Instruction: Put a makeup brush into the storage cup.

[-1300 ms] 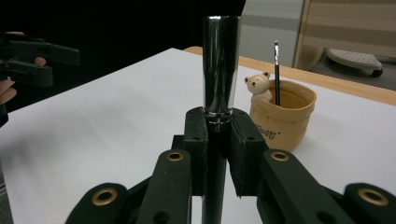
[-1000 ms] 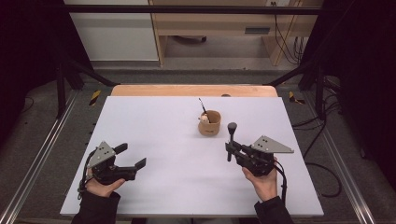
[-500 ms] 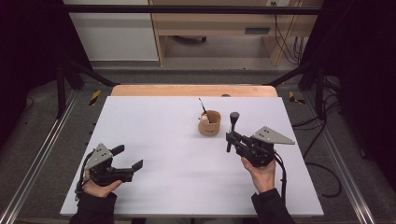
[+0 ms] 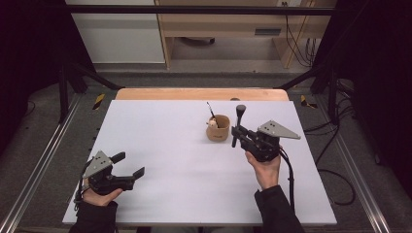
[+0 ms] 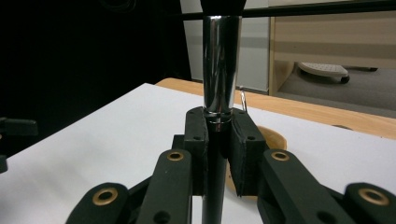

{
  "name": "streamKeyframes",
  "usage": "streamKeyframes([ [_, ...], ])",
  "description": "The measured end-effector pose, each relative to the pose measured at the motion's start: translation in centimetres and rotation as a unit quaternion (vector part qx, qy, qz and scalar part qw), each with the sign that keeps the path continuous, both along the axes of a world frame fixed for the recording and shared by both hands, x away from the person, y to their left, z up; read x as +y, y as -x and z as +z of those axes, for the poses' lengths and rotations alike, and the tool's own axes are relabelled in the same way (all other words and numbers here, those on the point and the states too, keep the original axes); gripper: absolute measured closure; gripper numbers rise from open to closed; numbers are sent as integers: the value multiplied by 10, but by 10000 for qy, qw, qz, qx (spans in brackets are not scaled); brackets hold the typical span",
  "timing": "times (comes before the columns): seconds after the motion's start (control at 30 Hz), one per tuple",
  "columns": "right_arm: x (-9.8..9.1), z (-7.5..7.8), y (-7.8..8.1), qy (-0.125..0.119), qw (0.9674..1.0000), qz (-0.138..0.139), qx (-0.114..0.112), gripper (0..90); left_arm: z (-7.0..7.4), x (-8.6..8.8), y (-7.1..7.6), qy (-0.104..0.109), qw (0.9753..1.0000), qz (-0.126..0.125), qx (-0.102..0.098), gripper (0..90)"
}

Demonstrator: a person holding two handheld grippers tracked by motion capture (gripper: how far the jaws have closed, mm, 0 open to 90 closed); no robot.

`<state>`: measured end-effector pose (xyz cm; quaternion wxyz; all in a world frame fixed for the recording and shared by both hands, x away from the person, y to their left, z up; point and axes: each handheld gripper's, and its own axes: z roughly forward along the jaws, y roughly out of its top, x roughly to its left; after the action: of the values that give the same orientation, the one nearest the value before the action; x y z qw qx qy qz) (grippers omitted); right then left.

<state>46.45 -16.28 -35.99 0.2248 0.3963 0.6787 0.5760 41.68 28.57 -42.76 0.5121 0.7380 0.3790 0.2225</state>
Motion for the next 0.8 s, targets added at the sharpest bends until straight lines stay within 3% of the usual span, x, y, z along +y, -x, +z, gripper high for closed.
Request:
streamKeyframes([
  [0.37, 11, 8, -26, -25, 9997, -242, -36, 792, -1, -4, 0, -43, 10000, -54, -16, 60],
  [0.8, 17, 5, -55, 7, 9985, -551, 42, 792, -2, -7, 0, -59, 9999, -85, -18, 60],
])
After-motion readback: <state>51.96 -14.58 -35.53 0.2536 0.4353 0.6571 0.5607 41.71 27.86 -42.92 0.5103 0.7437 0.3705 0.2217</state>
